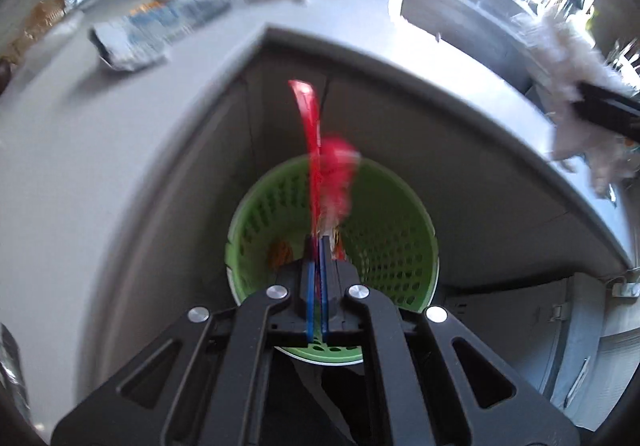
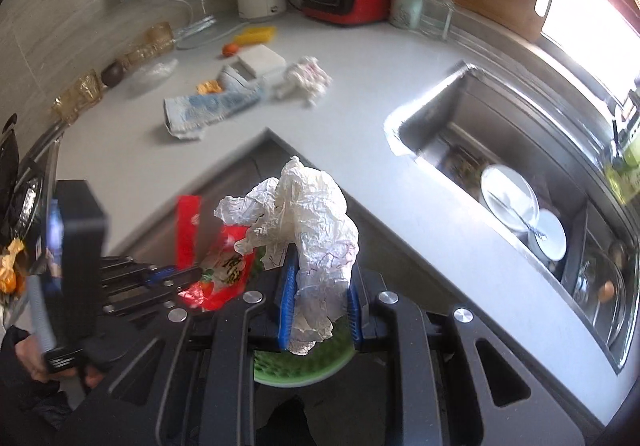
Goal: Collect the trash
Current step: 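Drop the red bag from the left tool into the green basket, then release the crumpled tissue from the right tool into the basket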
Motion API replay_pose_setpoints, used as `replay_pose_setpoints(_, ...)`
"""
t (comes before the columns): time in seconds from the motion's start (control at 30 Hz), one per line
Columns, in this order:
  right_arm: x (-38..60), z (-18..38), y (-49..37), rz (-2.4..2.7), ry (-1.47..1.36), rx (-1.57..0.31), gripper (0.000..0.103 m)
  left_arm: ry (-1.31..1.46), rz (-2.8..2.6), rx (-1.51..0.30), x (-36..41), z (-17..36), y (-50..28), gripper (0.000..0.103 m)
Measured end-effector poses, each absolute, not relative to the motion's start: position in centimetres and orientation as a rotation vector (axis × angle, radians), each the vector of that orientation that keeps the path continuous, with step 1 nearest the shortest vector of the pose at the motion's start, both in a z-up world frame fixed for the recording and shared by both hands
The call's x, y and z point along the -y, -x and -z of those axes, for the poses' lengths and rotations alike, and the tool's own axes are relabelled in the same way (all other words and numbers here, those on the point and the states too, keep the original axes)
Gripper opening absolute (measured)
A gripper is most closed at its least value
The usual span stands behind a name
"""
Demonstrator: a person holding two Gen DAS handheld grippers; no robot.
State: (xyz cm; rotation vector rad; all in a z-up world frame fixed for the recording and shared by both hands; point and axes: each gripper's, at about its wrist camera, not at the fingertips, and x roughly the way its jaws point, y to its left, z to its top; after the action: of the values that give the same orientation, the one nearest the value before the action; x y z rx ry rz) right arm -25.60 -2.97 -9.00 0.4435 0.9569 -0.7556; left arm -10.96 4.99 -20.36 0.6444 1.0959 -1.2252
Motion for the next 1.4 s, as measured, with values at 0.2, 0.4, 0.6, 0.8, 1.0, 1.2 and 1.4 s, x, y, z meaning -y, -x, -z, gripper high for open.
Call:
replay_pose_setpoints(0.2, 2.9, 9.8, 27.8, 0.741, -0.460, -0.963, 0.022, -0.669, 1.188, -1.104, -4.4, 22.5, 12.9, 0.002)
replay_pose_setpoints(0.4, 2.7, 10.3, 28.1, 0.708, -0.451, -0.973, 0.022, -0.652, 1.145, -1.150, -3.2, 24.2, 12.4, 0.002)
replay_pose_setpoints(0.6, 3.0, 10.9, 27.7, 0.683, -0.451, -0.980, 0.022, -0.624, 1.112, -1.136, -3.5, 22.6, 12.3, 0.072)
replay_pose_setpoints(0.8, 3.5, 11.4, 27.0, 0.673, -0.460, -0.984, 0.023, -0.627, 1.105, -1.061, -3.6, 19.6, 12.0, 0.089)
replay_pose_setpoints(1.0, 3.7, 12.4, 25.6, 0.663, -0.478, -0.998, 0.023, -0.603, 1.055, -1.027, -4.9, 17.3, 9.2, 0.093)
replay_pose_setpoints(1.2, 3.5, 14.5, 23.4, 0.641, -0.489, -1.040, 0.025, -0.557, 1.003, -1.007, -6.2, 15.6, 4.5, 0.094)
replay_pose_setpoints(1.4, 3.1, 18.9, 20.0, 0.611, -0.485, -1.163, 0.046, -0.548, 0.985, -0.993, -6.4, 14.9, 1.2, 0.094)
